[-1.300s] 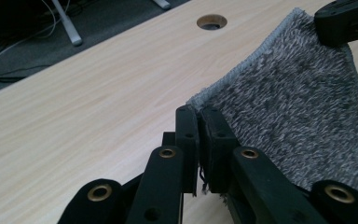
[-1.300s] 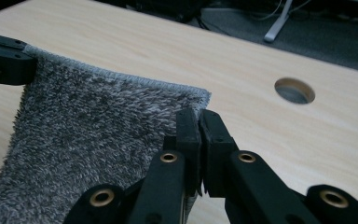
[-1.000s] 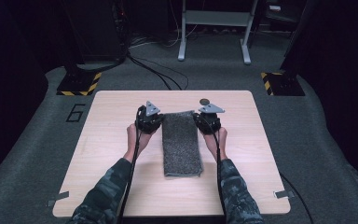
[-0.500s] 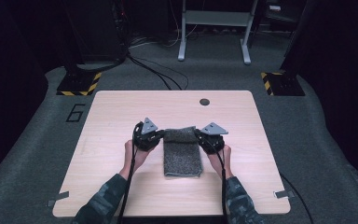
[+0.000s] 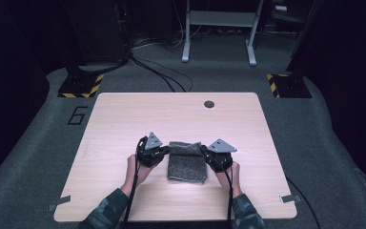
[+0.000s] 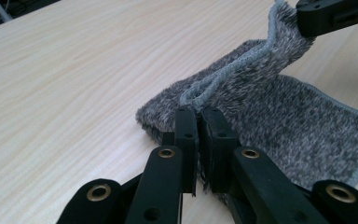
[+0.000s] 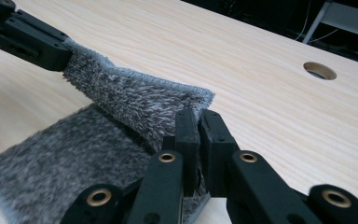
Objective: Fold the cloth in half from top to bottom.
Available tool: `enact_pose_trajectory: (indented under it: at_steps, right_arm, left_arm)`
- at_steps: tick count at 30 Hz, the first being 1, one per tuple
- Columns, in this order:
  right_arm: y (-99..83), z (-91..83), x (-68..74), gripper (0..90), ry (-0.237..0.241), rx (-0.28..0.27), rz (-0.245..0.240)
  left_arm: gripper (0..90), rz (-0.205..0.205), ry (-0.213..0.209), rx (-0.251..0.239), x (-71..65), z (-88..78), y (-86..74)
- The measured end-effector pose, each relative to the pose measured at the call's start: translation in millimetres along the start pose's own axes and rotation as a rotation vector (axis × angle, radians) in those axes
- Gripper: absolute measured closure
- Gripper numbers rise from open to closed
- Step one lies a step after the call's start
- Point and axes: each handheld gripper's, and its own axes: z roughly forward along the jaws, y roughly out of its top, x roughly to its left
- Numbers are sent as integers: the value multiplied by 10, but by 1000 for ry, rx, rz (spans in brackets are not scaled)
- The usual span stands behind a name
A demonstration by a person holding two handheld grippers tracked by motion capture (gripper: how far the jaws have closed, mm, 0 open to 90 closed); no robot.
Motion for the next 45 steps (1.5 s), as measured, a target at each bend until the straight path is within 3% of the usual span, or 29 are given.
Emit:
enact_pose_trajectory:
  at_steps: [11,17,19,20,24,28,31,35,36,37,42,44,45]
  right_arm:
    - [-152,-164,86,856,36,19,12]
    - [-289,-249,170,841,56,52,19]
    - [-331,-283,178,827,79,70,25]
    - [-353,-313,180,818,88,74,28]
    - [-405,-494,164,749,114,71,42]
    - [-349,-585,96,628,127,37,86]
    - [-279,-466,82,538,109,70,101]
    - [-264,-209,113,451,75,157,117]
    - [-284,-144,125,414,74,185,124]
    - [-312,-92,128,338,84,201,132]
    - [-413,-42,134,250,86,241,114]
    - [-433,-37,124,209,80,256,91]
    - [-438,-33,123,206,82,270,93]
  left_arm:
    - [850,-4,-37,2,-136,-67,-97]
    - [844,-22,-99,51,-210,-41,-220]
    - [809,-19,-114,58,-216,-42,-228]
    - [778,-31,-161,75,-221,-57,-249]
    - [613,-41,-203,107,-183,-186,-258]
    - [460,-59,-148,77,-110,-265,-180]
    - [374,-92,-109,62,-57,-167,-102]
    - [302,-78,-51,109,-39,37,-65]
    - [286,-78,-51,109,-39,37,-65]
    - [272,-92,-55,148,-45,131,-114]
    - [242,-70,-44,211,-108,179,-294]
    - [234,-53,-27,212,-130,177,-348]
    - [228,-63,-27,208,-140,175,-365]
